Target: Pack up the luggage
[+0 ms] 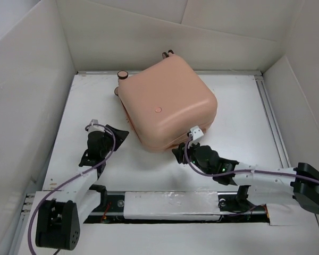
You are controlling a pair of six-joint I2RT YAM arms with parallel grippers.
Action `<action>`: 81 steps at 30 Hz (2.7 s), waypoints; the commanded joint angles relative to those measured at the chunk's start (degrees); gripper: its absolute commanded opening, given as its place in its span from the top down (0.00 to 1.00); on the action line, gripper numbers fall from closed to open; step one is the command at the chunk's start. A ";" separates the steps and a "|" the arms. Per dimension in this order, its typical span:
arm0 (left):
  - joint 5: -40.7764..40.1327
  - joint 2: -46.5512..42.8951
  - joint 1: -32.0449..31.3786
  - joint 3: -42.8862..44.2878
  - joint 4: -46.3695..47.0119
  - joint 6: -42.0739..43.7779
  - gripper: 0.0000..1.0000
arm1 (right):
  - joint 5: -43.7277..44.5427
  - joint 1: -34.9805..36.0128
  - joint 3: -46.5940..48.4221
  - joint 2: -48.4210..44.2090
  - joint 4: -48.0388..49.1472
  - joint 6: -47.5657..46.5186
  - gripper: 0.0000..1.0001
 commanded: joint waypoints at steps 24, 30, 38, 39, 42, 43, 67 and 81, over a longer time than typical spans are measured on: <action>18.08 25.87 -0.96 6.99 32.24 -3.92 0.97 | 18.92 -0.82 0.88 8.14 15.07 2.03 1.00; 12.03 27.45 -14.38 4.26 40.77 -9.88 1.00 | 11.82 -5.12 -2.38 -9.28 2.95 2.03 1.00; 3.84 32.90 -31.29 3.73 51.32 -17.44 1.00 | -1.38 -14.96 -1.58 -23.10 -12.28 -0.08 1.00; 2.10 33.51 -32.08 3.73 51.32 -17.45 1.00 | -2.43 -15.49 -2.11 -23.63 -12.28 0.45 1.00; 0.85 33.52 -33.32 4.26 51.32 -17.45 1.00 | -7.26 -16.11 -4.31 -22.50 -11.50 3.07 1.00; 0.33 33.52 -33.32 4.26 51.32 -17.45 1.00 | -8.67 -15.07 -5.19 -21.97 -10.19 3.70 1.00; -0.21 38.35 -33.85 9.79 54.21 -18.07 1.00 | -10.78 16.32 -4.05 -11.15 -0.17 10.47 1.00; -4.32 20.44 -31.12 4.52 38.51 -10.69 1.00 | 13.73 10.03 -1.85 -23.81 -23.62 13.91 0.48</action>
